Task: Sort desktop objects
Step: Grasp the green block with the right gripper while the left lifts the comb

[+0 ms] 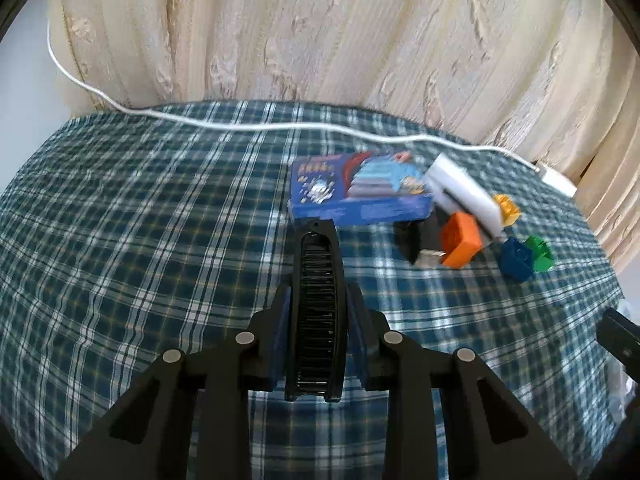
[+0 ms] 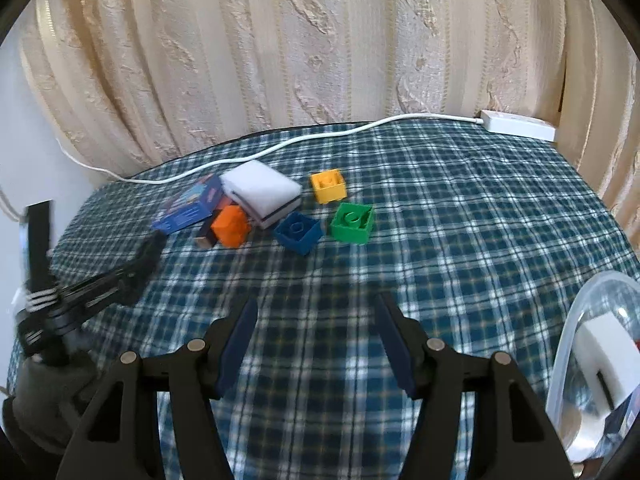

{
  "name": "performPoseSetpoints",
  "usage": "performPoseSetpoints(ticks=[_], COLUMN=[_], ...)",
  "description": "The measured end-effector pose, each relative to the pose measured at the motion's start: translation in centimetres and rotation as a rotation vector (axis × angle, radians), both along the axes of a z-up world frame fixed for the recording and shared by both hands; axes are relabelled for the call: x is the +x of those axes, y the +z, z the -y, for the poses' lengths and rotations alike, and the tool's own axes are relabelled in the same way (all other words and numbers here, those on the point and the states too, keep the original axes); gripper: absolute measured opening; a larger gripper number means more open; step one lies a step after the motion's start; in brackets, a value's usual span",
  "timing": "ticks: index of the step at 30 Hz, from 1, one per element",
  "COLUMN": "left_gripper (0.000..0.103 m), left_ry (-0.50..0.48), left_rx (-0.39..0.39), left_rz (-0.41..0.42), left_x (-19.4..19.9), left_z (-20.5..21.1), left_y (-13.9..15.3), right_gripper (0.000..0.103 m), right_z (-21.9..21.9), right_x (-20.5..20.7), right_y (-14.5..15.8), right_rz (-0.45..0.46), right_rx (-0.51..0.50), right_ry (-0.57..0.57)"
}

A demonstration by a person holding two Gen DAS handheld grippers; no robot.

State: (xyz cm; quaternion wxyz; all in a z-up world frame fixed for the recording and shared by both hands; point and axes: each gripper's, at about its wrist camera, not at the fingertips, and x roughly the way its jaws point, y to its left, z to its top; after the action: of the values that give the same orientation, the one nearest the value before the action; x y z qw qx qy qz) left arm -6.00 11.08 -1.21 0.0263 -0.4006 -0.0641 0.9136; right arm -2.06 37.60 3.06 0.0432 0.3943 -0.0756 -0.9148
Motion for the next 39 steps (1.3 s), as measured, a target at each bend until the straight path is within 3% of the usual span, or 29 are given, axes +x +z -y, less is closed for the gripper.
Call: performPoseSetpoints(ticks=[9, 22, 26, 29, 39], left_gripper=[0.029, 0.029, 0.029, 0.029, 0.029], left_ry=[-0.030, -0.087, -0.086, -0.093, -0.126], left_rx=[0.035, 0.010, 0.013, 0.019, 0.039], left_rz=[-0.050, -0.050, -0.043, -0.044, -0.057], left_x=[1.7, 1.8, 1.7, 1.7, 2.2], left_z=[-0.7, -3.2, -3.2, -3.3, -3.9], left_y=[2.0, 1.8, 1.7, 1.8, 2.3], right_gripper=[0.063, 0.059, 0.047, 0.039, 0.038], right_z=[-1.0, 0.1, 0.3, 0.3, 0.5], right_x=[-4.1, -9.5, -10.8, -11.2, -8.5], right_y=[-1.8, -3.4, -4.0, -4.4, -4.1], right_rz=[0.045, 0.075, 0.084, 0.099, 0.080], right_rx=[0.045, 0.132, 0.144, 0.170, 0.176], right_ry=[-0.049, -0.074, -0.078, -0.091, -0.097])
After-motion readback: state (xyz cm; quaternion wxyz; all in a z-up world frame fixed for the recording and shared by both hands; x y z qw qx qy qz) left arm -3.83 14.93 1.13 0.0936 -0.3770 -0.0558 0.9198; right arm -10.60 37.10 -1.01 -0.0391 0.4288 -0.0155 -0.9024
